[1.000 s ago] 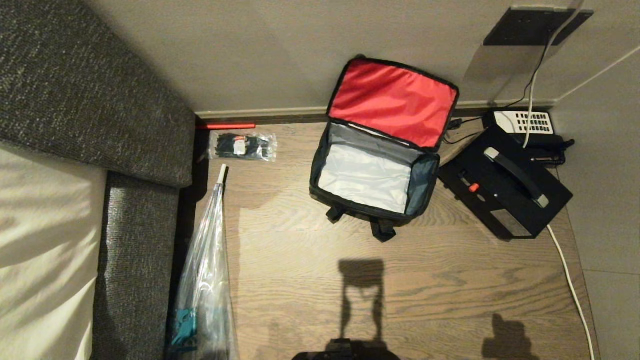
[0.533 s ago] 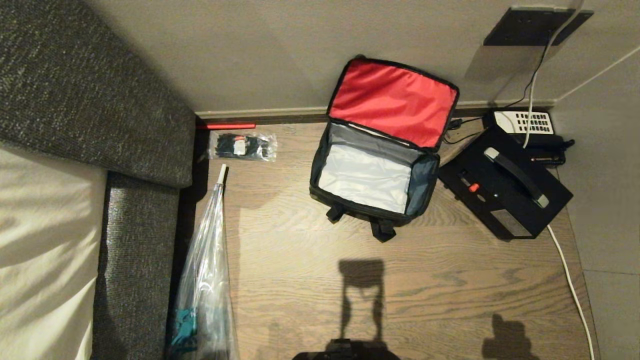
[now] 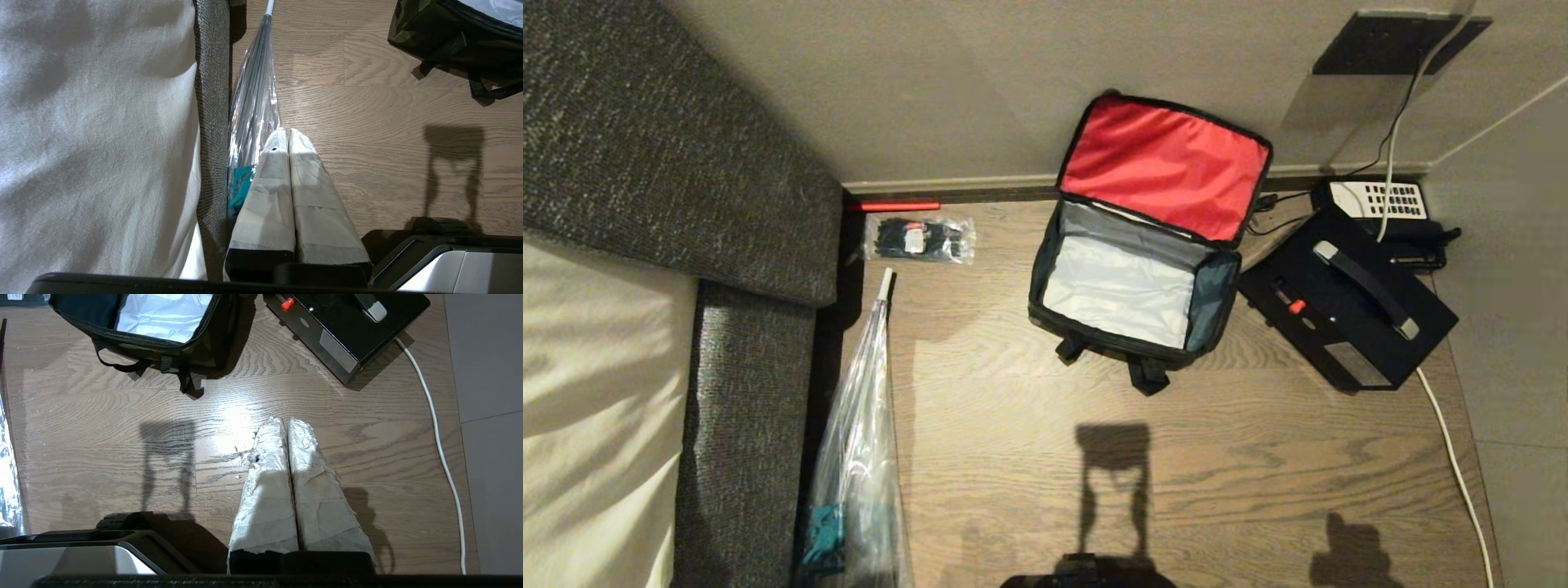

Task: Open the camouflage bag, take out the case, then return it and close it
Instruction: Grip the handle again

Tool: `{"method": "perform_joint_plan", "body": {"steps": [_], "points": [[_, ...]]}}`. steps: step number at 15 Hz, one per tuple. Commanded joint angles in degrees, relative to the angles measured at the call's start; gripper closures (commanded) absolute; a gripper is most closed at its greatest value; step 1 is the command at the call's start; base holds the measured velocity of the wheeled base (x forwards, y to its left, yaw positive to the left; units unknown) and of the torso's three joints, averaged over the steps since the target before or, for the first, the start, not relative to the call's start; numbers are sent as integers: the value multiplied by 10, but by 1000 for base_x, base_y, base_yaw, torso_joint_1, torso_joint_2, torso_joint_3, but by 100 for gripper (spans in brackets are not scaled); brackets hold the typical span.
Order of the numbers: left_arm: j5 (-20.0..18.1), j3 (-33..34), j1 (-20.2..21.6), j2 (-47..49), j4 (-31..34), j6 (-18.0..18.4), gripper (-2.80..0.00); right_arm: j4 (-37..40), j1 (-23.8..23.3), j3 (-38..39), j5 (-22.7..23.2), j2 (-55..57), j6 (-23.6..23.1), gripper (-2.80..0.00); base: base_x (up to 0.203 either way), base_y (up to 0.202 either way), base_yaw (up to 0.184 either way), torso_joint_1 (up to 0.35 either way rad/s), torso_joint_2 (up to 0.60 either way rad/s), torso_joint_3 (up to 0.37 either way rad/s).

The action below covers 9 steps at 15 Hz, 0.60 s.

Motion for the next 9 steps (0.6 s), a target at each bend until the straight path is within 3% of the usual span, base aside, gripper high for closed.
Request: {"method": "perform_joint_plan", "body": {"steps": [1, 9], "points": [[0, 0, 0, 0, 0, 0, 0, 0, 0, 7, 0, -16, 0, 0, 0, 0, 0, 0, 0, 0], [0, 0, 0, 0, 0, 0, 0, 0, 0, 7, 0, -16, 0, 0, 0, 0, 0, 0, 0, 0]]}}
